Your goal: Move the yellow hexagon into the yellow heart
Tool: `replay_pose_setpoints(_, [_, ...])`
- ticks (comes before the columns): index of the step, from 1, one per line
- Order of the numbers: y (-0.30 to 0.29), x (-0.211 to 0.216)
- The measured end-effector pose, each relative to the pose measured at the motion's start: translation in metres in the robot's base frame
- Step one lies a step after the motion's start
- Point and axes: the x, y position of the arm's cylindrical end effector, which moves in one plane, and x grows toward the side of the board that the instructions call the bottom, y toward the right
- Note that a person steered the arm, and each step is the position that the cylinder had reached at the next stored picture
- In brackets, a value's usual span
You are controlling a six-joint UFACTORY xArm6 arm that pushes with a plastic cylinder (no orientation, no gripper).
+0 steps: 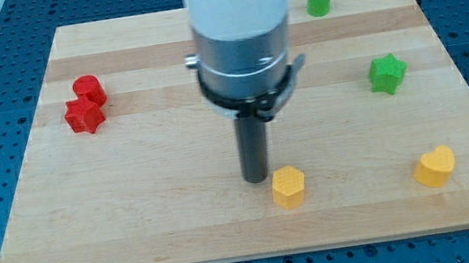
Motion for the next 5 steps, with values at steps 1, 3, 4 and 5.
replay_pose_setpoints(1, [0.013, 0.043])
replay_pose_setpoints(3, [0.099, 0.048])
replay_pose_setpoints(4, [0.067, 0.048])
replay_pose_setpoints(5, [0.045, 0.023])
